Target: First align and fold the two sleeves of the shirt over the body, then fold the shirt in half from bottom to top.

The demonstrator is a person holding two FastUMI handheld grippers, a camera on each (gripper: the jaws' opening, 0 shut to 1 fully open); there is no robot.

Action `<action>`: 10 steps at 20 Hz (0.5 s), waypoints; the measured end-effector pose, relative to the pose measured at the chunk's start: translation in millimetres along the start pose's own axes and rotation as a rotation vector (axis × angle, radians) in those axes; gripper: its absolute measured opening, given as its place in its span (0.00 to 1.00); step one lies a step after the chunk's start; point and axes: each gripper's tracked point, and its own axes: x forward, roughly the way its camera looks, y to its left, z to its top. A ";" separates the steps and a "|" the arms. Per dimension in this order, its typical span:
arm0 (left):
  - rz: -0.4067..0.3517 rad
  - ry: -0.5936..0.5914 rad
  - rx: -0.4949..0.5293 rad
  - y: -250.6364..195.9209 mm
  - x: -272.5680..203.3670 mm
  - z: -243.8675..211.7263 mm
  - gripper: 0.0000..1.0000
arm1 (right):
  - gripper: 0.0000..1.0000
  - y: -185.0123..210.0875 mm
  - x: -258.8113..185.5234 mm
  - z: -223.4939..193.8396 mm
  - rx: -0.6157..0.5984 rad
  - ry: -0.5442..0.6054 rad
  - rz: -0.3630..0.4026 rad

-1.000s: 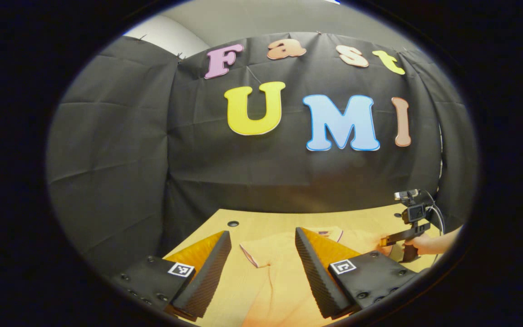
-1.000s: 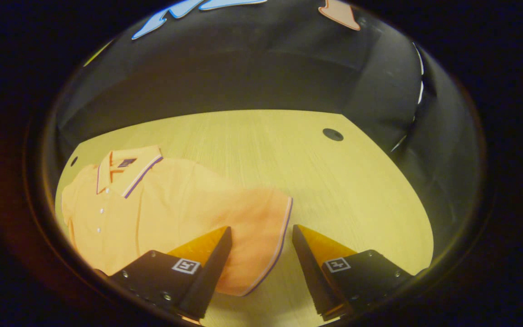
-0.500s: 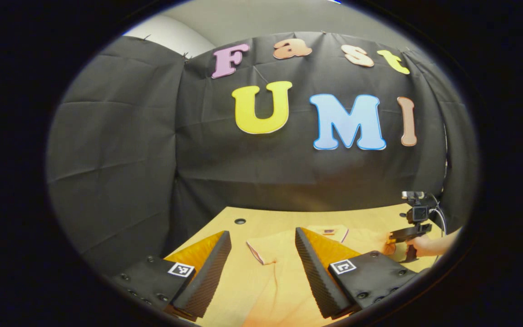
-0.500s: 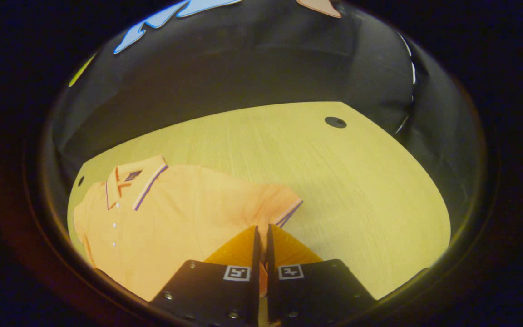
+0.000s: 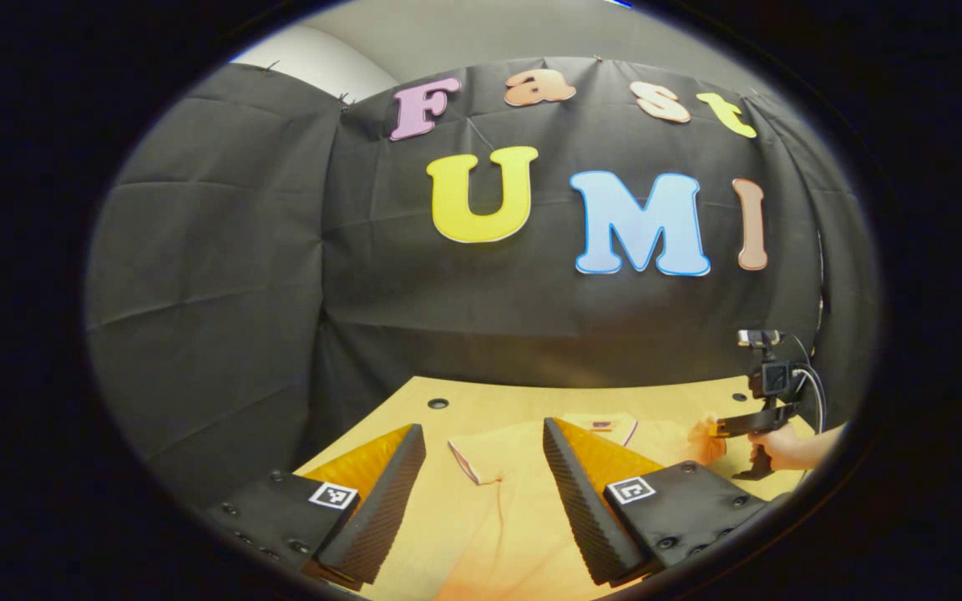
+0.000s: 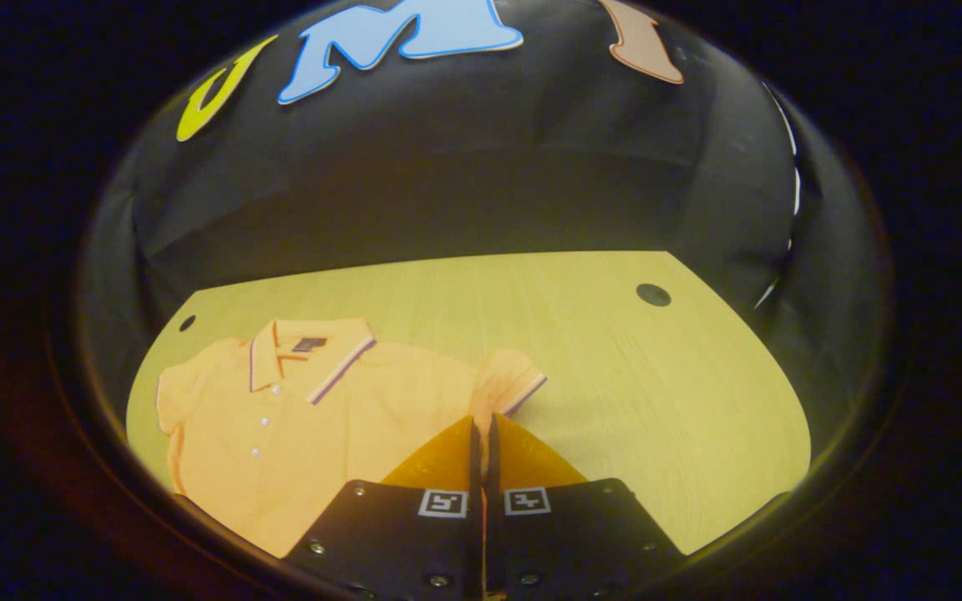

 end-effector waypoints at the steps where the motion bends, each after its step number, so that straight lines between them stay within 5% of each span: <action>1: -0.001 -0.001 0.001 -0.3 -1.1 0.3 0.94 | 0.02 8.8 -2.2 3.7 -0.012 -0.009 0.020; 10: 0.055 0.007 -0.021 13.5 -10.6 -6.9 0.94 | 0.02 65.7 -0.7 -12.9 -0.163 0.030 0.130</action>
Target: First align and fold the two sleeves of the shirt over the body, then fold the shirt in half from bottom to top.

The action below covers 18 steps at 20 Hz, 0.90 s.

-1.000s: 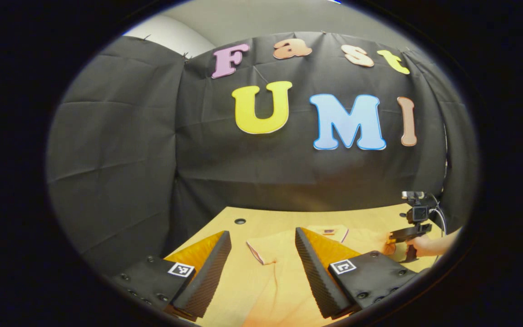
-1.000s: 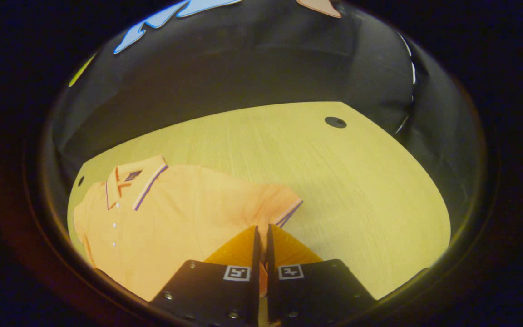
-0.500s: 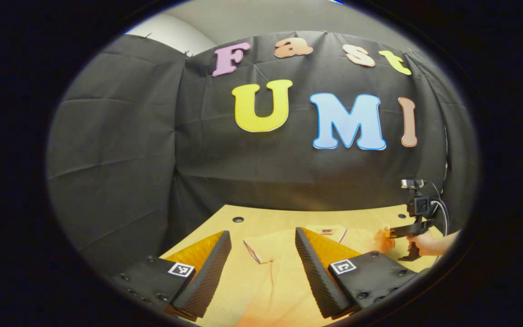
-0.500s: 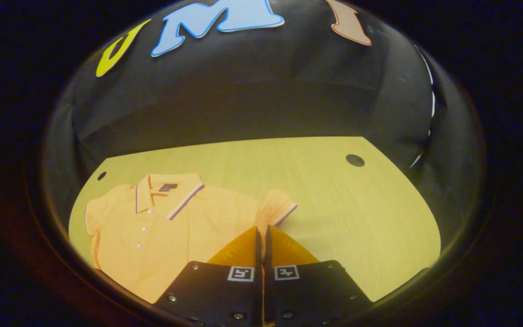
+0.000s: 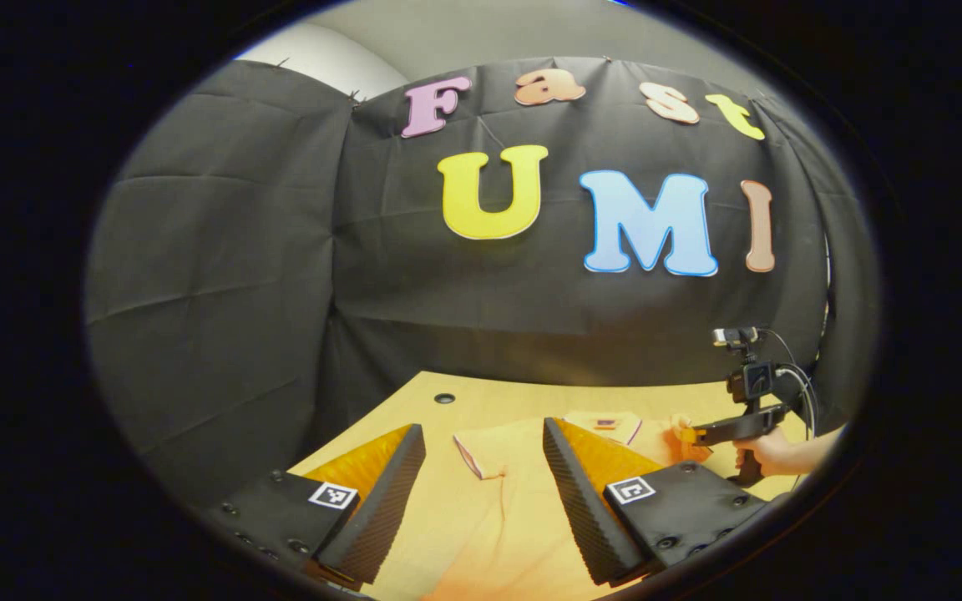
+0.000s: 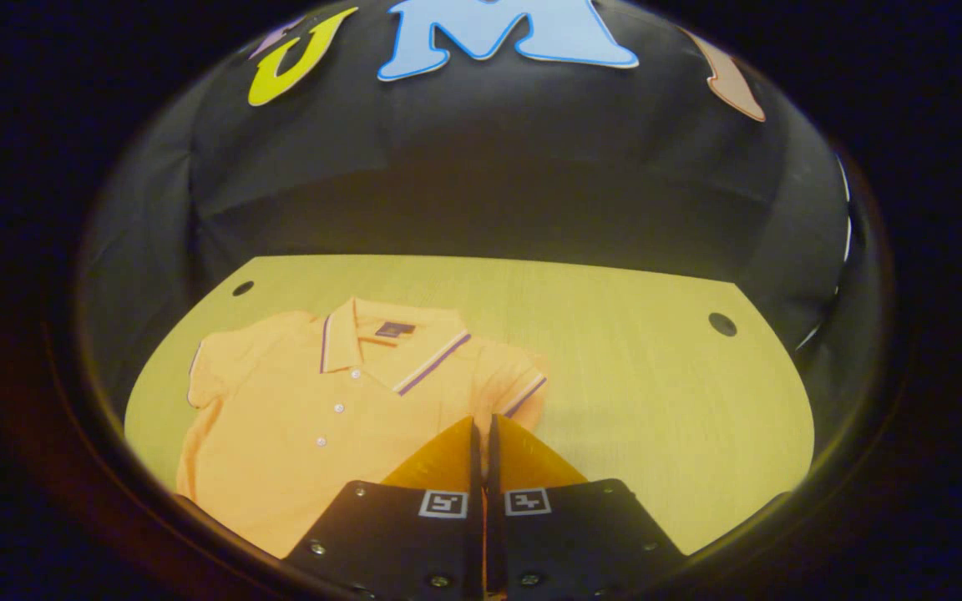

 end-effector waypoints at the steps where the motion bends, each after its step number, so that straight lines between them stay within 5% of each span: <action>1: 0.011 0.003 -0.004 3.3 -0.8 -0.5 0.94 | 0.02 4.4 1.0 -2.4 -0.005 0.011 0.009; 10: 0.007 0.012 -0.022 17.1 16.3 -7.6 0.94 | 0.12 22.0 7.2 -25.6 -0.022 0.104 0.021; 16: -0.062 0.034 -0.017 13.2 45.5 -18.0 0.94 | 0.54 29.5 -24.1 -8.7 -0.027 0.042 0.028; 18: -0.088 0.036 -0.016 11.7 57.3 -21.6 0.94 | 0.57 34.0 -43.0 -1.3 -0.019 0.007 0.025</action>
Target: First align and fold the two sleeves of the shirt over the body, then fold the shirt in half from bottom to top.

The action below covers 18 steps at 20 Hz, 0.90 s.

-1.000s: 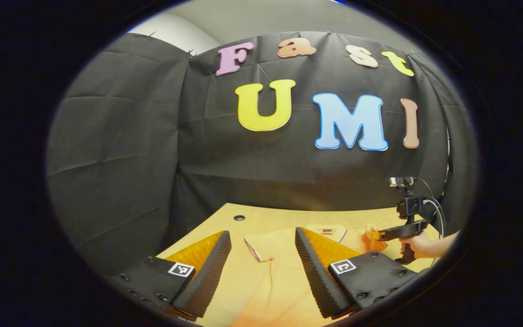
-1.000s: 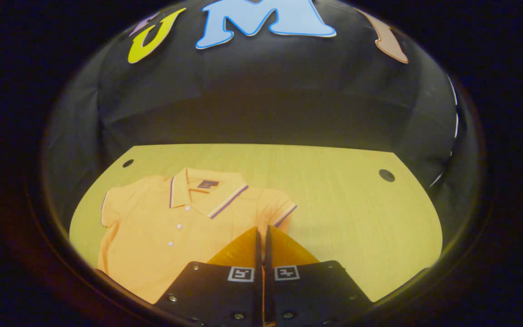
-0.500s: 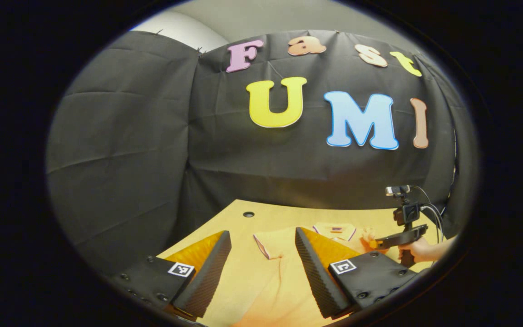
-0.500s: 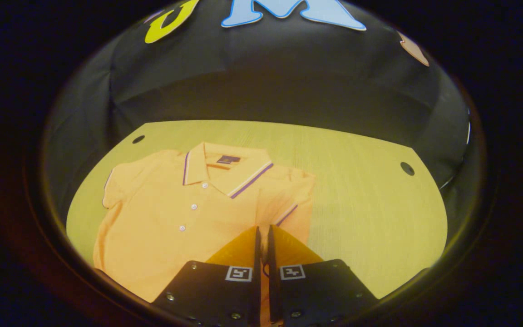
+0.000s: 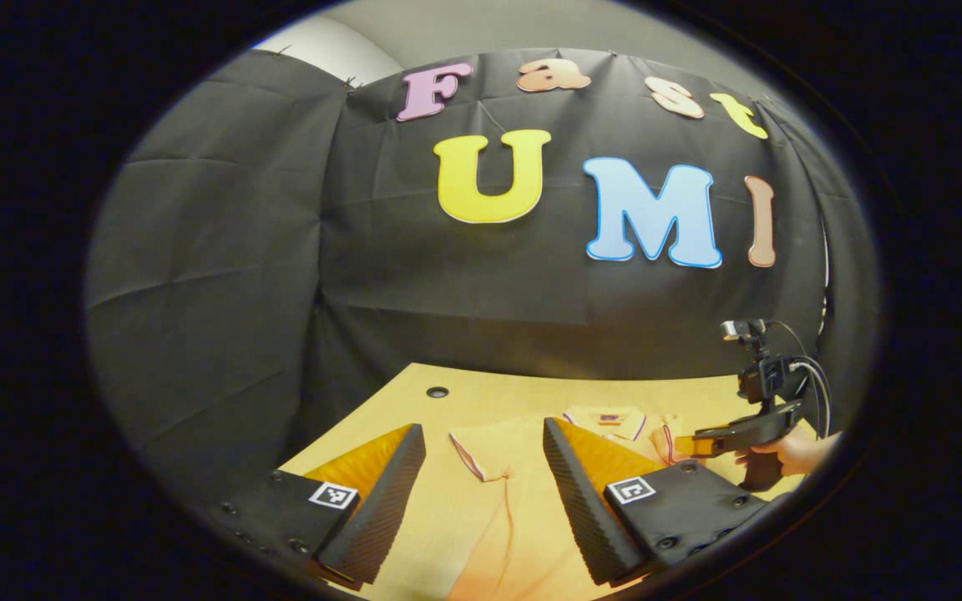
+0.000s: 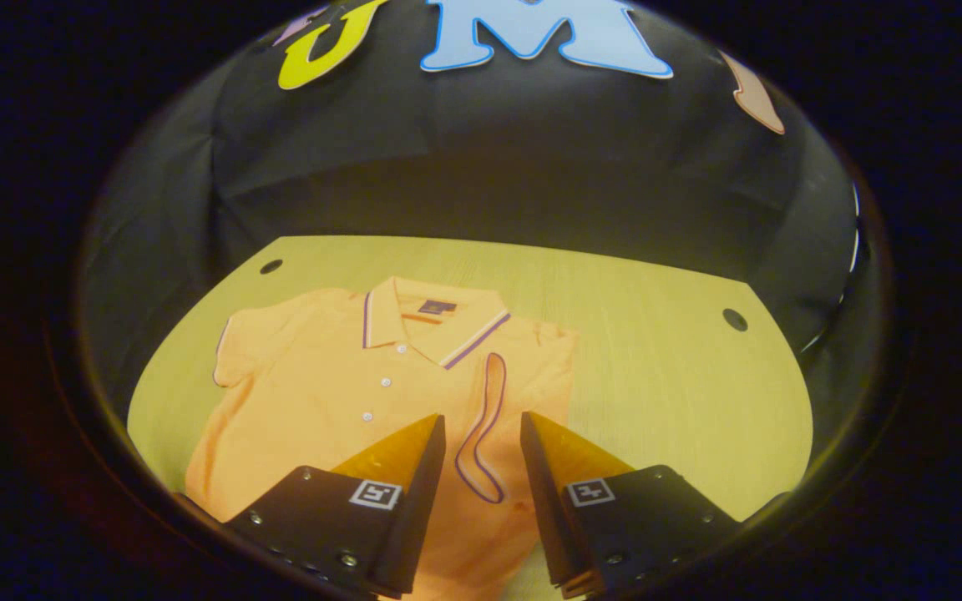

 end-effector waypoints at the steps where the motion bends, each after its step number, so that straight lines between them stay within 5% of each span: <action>1: -0.015 0.003 -0.002 -0.1 8.2 -1.8 0.94 | 0.72 5.4 -11.6 3.1 0.010 -0.013 0.007; 3: -0.042 0.012 -0.002 1.2 24.7 -7.8 0.94 | 0.92 10.8 -36.0 10.3 0.027 -0.047 0.000; 18: -0.119 0.085 0.044 16.3 179.1 -63.6 0.93 | 0.96 40.8 -214.4 24.8 0.081 -0.284 -0.163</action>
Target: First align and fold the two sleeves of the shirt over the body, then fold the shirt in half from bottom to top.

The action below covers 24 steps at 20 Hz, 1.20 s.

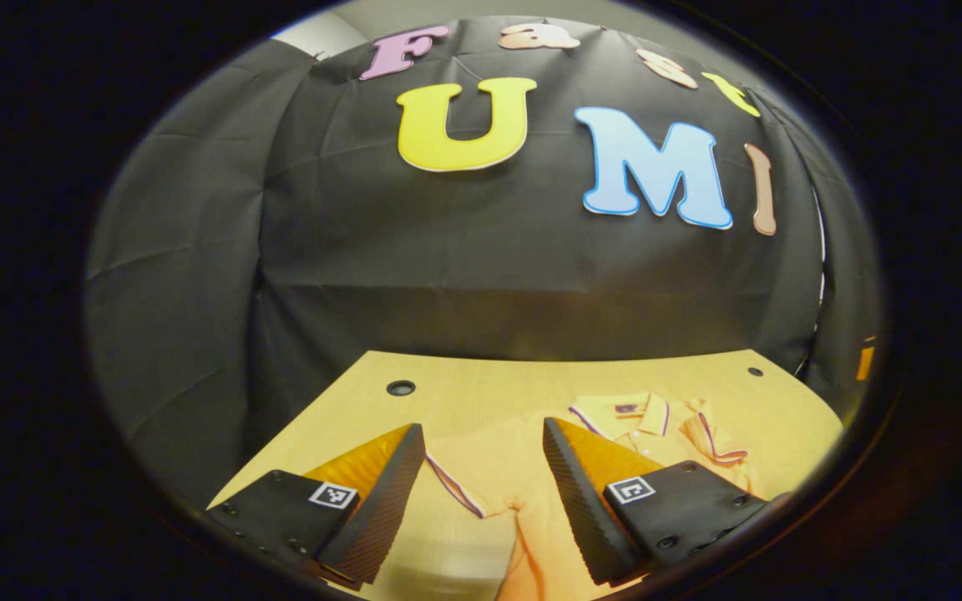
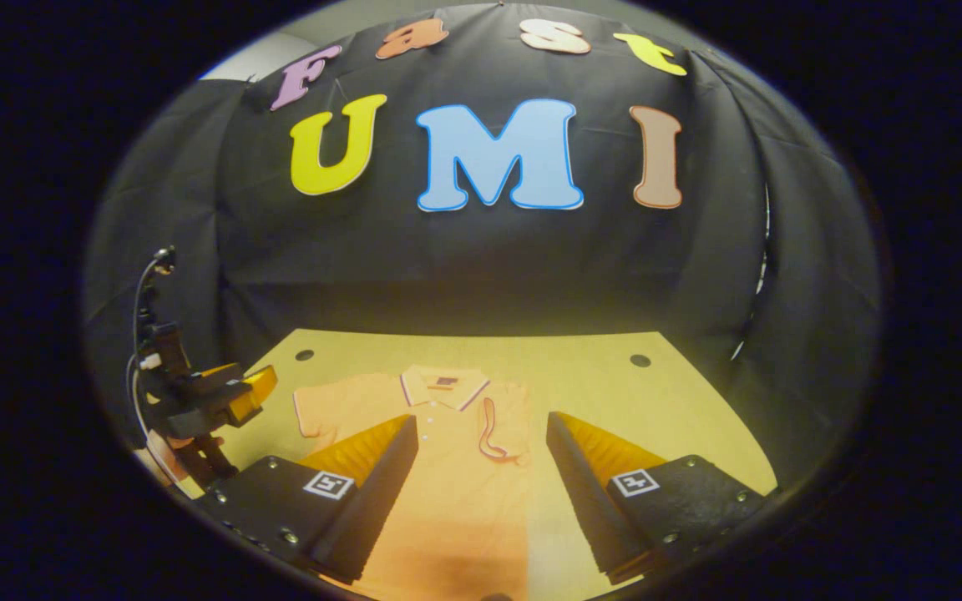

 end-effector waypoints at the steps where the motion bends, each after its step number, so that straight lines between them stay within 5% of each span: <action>1: 0.000 0.009 0.003 2.2 12.0 -6.4 0.94 | 0.96 3.0 -7.1 -1.5 -0.005 0.001 -0.004; 11: 0.051 0.180 0.056 40.6 94.1 -87.6 0.94 | 0.96 38.7 -39.0 -20.9 -0.021 0.019 0.043; 24: 0.055 0.303 -0.013 43.3 141.5 -144.3 0.94 | 0.96 9.6 -52.1 -59.1 0.104 0.116 -0.026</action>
